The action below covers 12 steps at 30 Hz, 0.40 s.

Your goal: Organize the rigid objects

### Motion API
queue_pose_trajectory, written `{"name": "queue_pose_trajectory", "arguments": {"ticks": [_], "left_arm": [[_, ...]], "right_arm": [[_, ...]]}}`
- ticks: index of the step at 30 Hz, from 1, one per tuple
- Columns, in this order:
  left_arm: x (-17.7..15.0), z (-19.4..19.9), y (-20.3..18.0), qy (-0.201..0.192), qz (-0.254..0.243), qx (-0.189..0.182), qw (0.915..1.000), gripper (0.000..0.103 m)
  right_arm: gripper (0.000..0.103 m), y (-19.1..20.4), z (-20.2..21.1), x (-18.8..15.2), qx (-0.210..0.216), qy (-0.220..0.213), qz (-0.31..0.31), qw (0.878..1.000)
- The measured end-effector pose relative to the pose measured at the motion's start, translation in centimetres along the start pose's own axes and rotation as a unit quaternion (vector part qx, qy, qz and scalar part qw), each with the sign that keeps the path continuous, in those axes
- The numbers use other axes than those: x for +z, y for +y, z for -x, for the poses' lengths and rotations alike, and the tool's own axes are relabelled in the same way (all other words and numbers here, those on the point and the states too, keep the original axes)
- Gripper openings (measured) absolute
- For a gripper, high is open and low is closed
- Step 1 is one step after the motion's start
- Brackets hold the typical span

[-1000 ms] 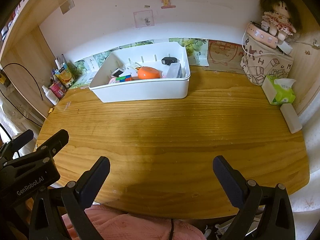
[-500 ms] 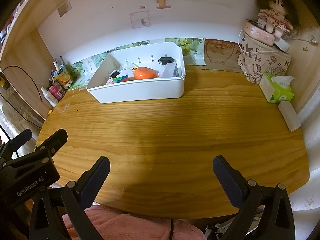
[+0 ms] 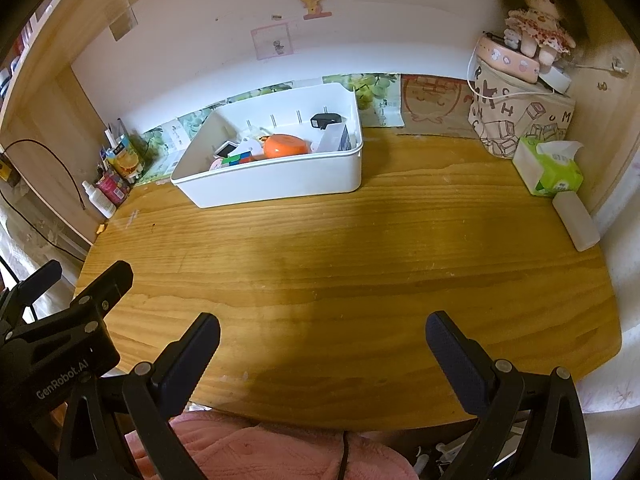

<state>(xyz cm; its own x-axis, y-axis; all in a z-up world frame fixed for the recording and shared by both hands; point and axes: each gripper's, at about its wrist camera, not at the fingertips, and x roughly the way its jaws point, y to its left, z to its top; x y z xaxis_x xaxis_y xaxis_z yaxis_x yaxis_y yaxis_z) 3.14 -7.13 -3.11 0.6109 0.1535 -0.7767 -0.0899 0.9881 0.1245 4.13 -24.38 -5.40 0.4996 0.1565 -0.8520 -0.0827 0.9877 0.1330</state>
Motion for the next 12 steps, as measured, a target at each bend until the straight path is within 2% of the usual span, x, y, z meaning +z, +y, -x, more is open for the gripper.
{"name": "queue_pose_trajectory", "arguments": {"ticks": [12], "left_arm": [[-0.77, 0.72, 0.45, -0.002, 0.007, 0.003, 1.0000, 0.102]], "right_arm": [[0.103, 0.45, 0.52, -0.60, 0.001, -0.001, 0.006, 1.000]]}}
